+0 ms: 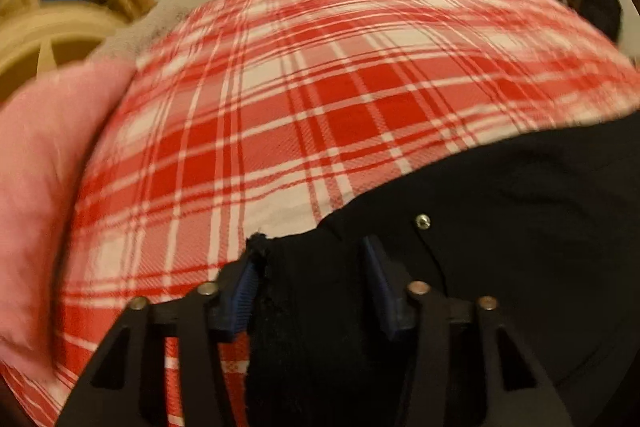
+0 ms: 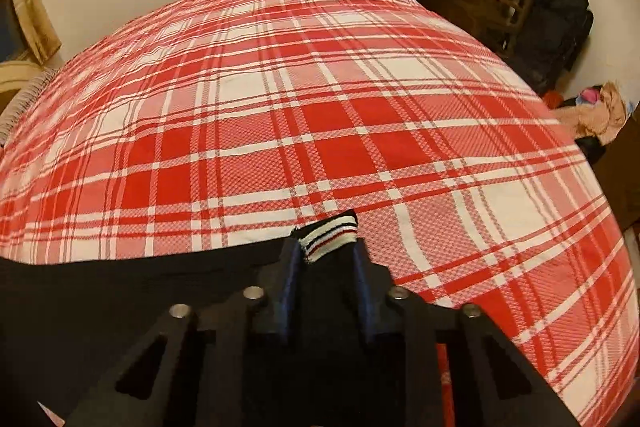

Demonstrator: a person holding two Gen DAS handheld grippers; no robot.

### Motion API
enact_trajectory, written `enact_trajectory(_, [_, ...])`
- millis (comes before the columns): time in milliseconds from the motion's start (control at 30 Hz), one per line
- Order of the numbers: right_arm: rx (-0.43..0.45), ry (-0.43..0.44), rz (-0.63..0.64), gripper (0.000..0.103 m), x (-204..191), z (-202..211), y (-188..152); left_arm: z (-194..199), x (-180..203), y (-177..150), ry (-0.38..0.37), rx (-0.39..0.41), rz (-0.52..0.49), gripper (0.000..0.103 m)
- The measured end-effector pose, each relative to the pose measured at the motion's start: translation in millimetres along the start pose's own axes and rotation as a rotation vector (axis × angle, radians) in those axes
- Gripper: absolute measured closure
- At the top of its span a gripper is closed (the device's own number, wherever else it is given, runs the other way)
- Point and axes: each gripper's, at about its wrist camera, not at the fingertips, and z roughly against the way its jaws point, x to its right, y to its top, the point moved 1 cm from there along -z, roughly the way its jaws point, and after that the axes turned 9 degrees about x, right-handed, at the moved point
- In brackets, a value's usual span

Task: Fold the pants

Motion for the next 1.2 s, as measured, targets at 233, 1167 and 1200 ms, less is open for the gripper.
enact_trajectory(233, [0.076,0.01,0.013,0.099,-5,46,-2,34,-1,9,-0.004,0.092,-0.017,0.08])
enact_trajectory(1167, [0.059,-0.006,-0.155,0.095,73,200,-194,191,0,-144,-0.184,0.343,0.264,0.08])
enact_trajectory(1200, [0.041,-0.021,-0.145,0.093,73,201,-195,190,-1,-145,-0.188,0.347,0.271,0.079])
